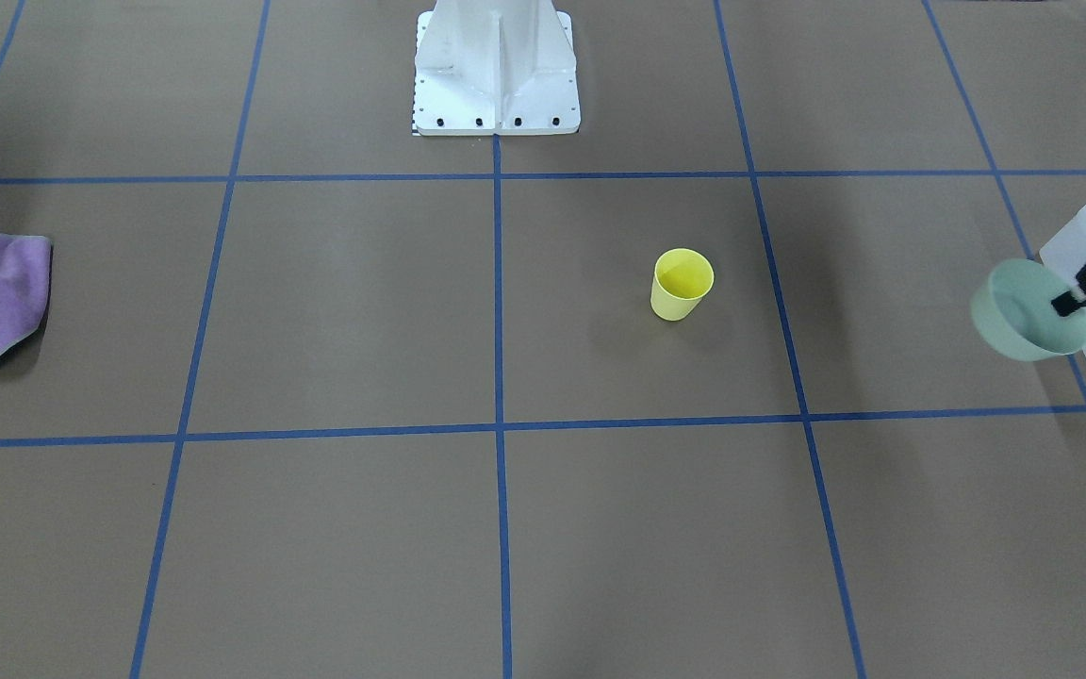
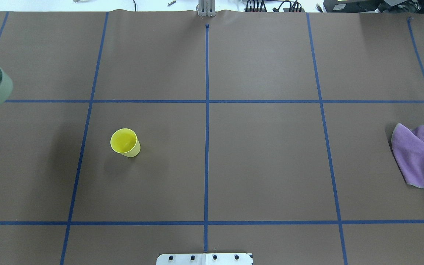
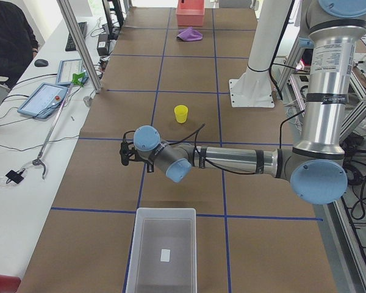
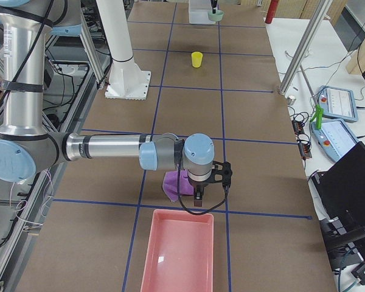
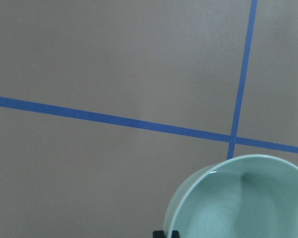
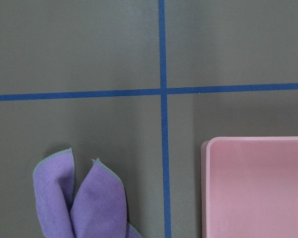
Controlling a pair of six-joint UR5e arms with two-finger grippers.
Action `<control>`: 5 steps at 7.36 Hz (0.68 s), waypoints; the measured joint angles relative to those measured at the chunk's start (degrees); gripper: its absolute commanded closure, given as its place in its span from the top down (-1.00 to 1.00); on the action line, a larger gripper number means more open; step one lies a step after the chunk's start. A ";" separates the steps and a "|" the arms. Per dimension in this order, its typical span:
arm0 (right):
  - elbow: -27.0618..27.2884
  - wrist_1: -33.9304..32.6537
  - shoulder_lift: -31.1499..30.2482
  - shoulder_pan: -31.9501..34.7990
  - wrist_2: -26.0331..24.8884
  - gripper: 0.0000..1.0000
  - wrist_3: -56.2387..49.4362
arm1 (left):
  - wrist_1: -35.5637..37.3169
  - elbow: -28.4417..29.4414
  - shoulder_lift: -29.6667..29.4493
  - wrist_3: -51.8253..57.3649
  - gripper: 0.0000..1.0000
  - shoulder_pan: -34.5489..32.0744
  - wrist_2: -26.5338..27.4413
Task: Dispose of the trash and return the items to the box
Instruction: 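Grasp the green bowl rim with the left gripper and lift it away, then lower the green bowl into the clear bin and release it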
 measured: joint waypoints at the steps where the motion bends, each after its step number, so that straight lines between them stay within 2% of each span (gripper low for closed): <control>1: 0.04 0.02 0.05 -0.36 0.21 1.00 0.02 | 1.33 1.54 1.73 7.97 -1.00 -4.66 0.07; 3: 0.04 0.03 0.30 -0.82 0.35 1.00 0.03 | 5.10 6.67 3.65 23.82 -1.00 -12.32 -0.23; 5: 0.05 0.09 0.44 -1.16 0.37 1.00 0.07 | 6.32 13.83 4.11 34.03 -1.00 -16.13 -0.43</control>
